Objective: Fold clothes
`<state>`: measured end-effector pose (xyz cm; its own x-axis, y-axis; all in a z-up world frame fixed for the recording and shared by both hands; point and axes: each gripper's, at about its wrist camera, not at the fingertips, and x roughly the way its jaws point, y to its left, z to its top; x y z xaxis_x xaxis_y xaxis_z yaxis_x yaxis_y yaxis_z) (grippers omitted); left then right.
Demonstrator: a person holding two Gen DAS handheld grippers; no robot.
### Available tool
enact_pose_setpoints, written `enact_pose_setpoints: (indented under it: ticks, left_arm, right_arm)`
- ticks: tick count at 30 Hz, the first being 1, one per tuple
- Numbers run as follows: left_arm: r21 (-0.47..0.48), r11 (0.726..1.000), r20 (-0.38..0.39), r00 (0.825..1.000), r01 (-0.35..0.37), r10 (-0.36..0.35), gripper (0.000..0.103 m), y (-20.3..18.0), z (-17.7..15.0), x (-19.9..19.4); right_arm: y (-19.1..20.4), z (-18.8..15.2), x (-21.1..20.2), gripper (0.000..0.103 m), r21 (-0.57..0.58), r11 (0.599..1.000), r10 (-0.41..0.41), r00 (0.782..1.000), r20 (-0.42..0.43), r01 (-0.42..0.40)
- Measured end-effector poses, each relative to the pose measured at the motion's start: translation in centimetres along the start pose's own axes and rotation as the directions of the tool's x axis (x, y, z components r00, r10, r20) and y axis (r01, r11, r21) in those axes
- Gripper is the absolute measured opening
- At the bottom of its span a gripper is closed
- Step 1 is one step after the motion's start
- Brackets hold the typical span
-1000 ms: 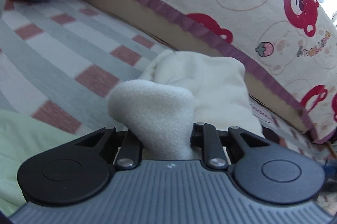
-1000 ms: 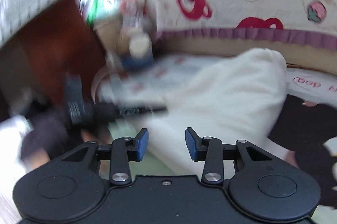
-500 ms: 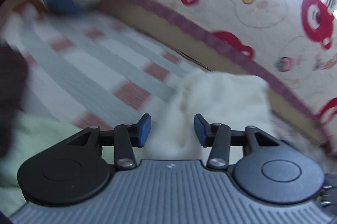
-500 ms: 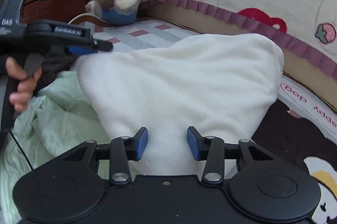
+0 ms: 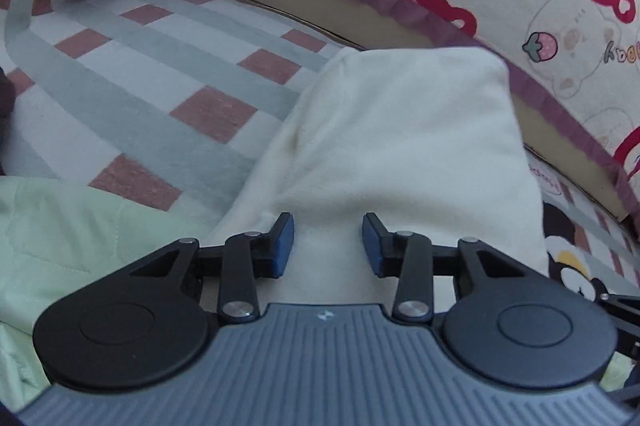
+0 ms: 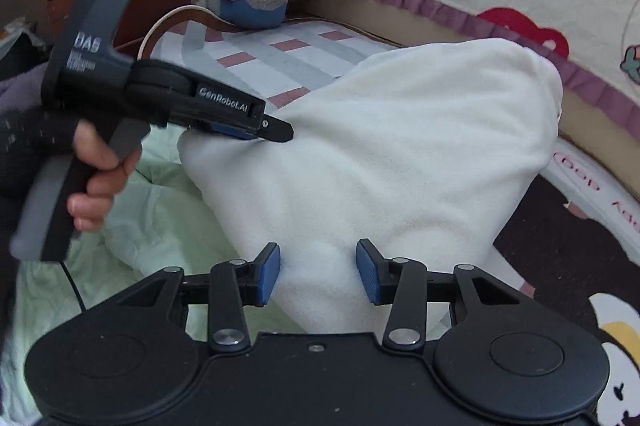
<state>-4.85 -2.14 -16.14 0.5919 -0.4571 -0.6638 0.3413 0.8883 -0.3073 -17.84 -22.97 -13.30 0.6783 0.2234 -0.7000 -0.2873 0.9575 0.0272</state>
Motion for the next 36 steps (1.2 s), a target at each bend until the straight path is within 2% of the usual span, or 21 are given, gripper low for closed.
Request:
enact_pose_setpoints:
  ticks: [2,4,5,6,7,9,10,11,13,15,16,19,21,25,27,28,30,31,32,35,36]
  left_arm:
    - [0.034,0.999,0.000,0.999,-0.036,0.036,0.038,-0.2,0.0,0.0]
    - [0.068,0.995,0.000,0.997,-0.072,0.072,0.038,-0.5,0.0,0.1]
    - [0.065,0.994,-0.004,0.996,-0.088,0.089,0.038,-0.3,-0.1,0.2]
    - [0.043,0.995,-0.008,0.996,-0.094,0.094,0.038,0.2,-0.2,0.2]
    - [0.018,0.996,-0.008,0.996,-0.084,0.084,0.038,0.7,-0.2,0.2]
    - [-0.019,0.998,-0.008,0.998,-0.058,0.058,0.038,1.3,-0.2,0.0]
    - [-0.012,0.998,-0.010,0.998,-0.058,0.058,0.038,1.2,-0.2,0.0]
    - [0.001,0.998,-0.010,0.998,-0.063,0.063,0.038,1.0,-0.1,0.1]
    - [0.023,0.997,-0.009,0.997,-0.071,0.071,0.038,0.6,-0.2,0.2]
    - [0.030,0.997,0.000,0.997,-0.072,0.072,0.038,0.6,-0.5,0.2]
    - [0.034,0.997,0.005,0.997,-0.071,0.071,0.038,0.6,-0.6,0.2]
    - [0.049,0.996,0.013,0.997,-0.071,0.070,0.038,0.5,-0.7,0.3]
    - [0.063,0.995,0.017,0.997,-0.072,0.071,0.038,0.4,-0.7,0.4]
    - [0.075,0.995,0.018,0.997,-0.071,0.069,0.038,0.3,-0.7,0.4]
    - [0.076,0.995,0.021,0.998,-0.066,0.065,0.038,0.4,-0.8,0.4]
    - [0.077,0.995,0.023,0.998,-0.064,0.063,0.038,0.4,-0.8,0.4]
    - [0.079,0.995,0.023,0.998,-0.062,0.060,0.038,0.4,-0.8,0.4]
    - [0.081,0.995,0.022,0.998,-0.060,0.059,0.038,0.4,-0.8,0.5]
    - [0.081,0.995,0.022,0.998,-0.059,0.057,0.038,0.4,-0.7,0.5]
    - [0.062,0.997,0.014,0.999,-0.052,0.051,0.038,0.6,-0.6,0.5]
    - [0.043,0.998,0.006,0.999,-0.047,0.047,0.038,0.8,-0.6,0.5]
  right_arm:
    - [0.4,-0.1,0.0,0.049,-0.014,1.000,-0.010,1.000,-0.004,0.010]
    - [-0.4,0.3,-0.6,0.052,0.030,0.999,0.035,0.999,-0.004,-0.035]
    - [-1.1,0.6,-1.2,0.041,0.059,0.997,0.049,0.999,0.023,-0.051]
    - [-1.9,0.9,-2.1,0.033,0.093,0.995,0.026,0.996,0.086,-0.035]
    - [-3.0,1.5,-2.7,0.032,0.135,0.991,-0.034,0.991,0.133,0.016]
    - [-5.3,2.7,-3.8,0.045,0.225,0.968,-0.164,0.963,0.213,0.115]
    - [-6.8,3.2,-3.2,0.056,0.270,0.955,-0.178,0.964,0.199,0.121]
    - [-8.4,3.6,-2.5,0.058,0.314,0.941,-0.188,0.966,0.180,0.124]
    - [-11.5,3.1,-0.4,0.058,0.448,0.890,-0.165,0.977,0.135,0.088]
    - [-14.2,2.3,2.3,0.058,0.560,0.828,-0.078,0.993,0.091,0.014]
    - [-15.3,1.9,3.5,0.064,0.604,0.797,-0.032,0.996,0.089,-0.028]
    - [-18.7,0.7,7.2,0.074,0.722,0.676,0.108,0.989,0.098,-0.146]
    - [-21.0,0.0,9.1,0.073,0.778,0.598,0.131,0.981,0.146,-0.195]
    - [-23.5,1.0,11.3,0.067,0.788,0.571,0.105,0.973,0.206,-0.228]
    - [-24.6,1.8,12.3,0.063,0.772,0.592,0.094,0.971,0.219,-0.232]
    - [-25.1,2.4,12.7,0.061,0.755,0.615,0.102,0.973,0.207,-0.225]
    - [-25.5,3.6,12.9,0.061,0.727,0.651,0.096,0.974,0.207,-0.219]
    - [-25.9,4.0,12.6,0.061,0.722,0.656,0.089,0.973,0.213,-0.218]
    - [-26.2,4.1,12.5,0.061,0.735,0.639,0.085,0.971,0.225,-0.227]
    - [-27.0,3.1,11.8,0.063,0.795,0.547,0.064,0.959,0.275,-0.264]
    - [-26.8,2.8,11.4,0.063,0.797,0.532,0.063,0.952,0.299,-0.286]
